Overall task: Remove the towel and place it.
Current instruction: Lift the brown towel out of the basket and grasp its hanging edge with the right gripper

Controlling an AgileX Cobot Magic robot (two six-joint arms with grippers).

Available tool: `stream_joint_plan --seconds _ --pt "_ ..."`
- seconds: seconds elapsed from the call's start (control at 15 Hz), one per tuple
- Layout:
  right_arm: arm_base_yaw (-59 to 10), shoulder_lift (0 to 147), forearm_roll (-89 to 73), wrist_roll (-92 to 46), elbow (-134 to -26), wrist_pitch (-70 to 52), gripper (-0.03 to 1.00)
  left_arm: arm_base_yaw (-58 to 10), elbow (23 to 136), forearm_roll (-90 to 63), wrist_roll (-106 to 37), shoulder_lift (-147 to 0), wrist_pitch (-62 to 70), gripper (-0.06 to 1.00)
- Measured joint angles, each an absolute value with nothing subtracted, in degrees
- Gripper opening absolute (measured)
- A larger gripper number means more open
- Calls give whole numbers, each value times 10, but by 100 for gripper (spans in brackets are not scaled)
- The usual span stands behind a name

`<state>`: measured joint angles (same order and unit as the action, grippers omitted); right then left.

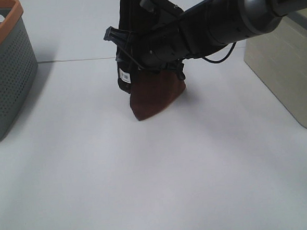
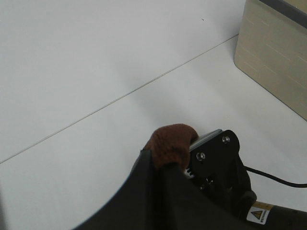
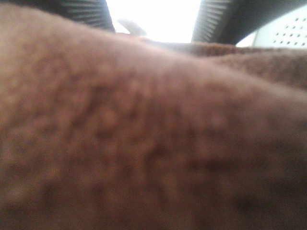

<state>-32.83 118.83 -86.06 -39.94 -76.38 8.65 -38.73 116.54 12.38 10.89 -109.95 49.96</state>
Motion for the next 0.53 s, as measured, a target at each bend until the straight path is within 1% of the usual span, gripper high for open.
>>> stream_joint_plan --seconds 0.27,0.53 --pt "-328 1188 -857 -378 -764 73 41 -387 1165 124 107 -1100 500 0" --pt "-328 1206 -846 -377 -768 99 41 -387 1165 124 99 -1100 498 0"
